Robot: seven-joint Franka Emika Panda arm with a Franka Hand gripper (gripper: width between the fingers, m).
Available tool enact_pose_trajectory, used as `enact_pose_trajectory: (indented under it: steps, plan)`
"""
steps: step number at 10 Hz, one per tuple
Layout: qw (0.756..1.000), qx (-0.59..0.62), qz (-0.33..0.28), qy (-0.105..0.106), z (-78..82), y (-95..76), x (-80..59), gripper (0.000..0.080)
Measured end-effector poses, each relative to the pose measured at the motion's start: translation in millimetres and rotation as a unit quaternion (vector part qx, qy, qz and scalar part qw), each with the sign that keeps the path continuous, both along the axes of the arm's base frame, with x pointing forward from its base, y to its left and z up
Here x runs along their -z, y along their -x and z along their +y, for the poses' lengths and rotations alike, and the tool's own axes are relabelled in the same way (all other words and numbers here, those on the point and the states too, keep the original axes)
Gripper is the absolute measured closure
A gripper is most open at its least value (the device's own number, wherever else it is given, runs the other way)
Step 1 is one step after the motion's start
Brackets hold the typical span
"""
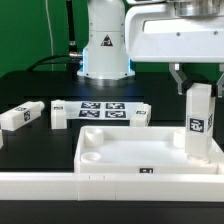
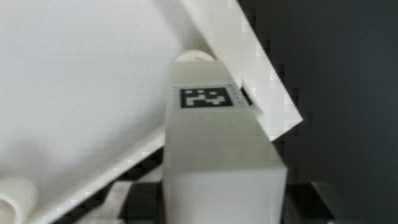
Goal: Assemble desk
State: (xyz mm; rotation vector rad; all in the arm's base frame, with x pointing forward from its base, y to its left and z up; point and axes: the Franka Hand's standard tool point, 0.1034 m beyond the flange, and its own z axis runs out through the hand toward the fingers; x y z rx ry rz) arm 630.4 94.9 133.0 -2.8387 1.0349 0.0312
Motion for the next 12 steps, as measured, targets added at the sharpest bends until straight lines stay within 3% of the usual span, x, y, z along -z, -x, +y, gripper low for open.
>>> enact_pose_trajectory:
  steps: [3, 7, 8, 9, 11, 12]
  plan:
    - [0.991, 0.129, 0.017, -0.011, 5.8, 1.8, 2.1, 0.0508]
    - [0.977, 0.211, 0.032, -0.026, 12.6, 2.8, 2.1, 0.0508]
    - [0.977, 0.208, 0.032, -0.026, 13.3, 2.9, 2.1, 0.0433]
    - [0.978, 0.204, 0.031, -0.026, 13.8, 3.0, 2.2, 0.0433]
    - [0.989, 0.143, 0.027, -0.022, 17.2, 4.2, 1.6, 0.0177]
    - [0.993, 0.114, 0.024, -0.022, 20.3, 3.3, 0.7, 0.0177]
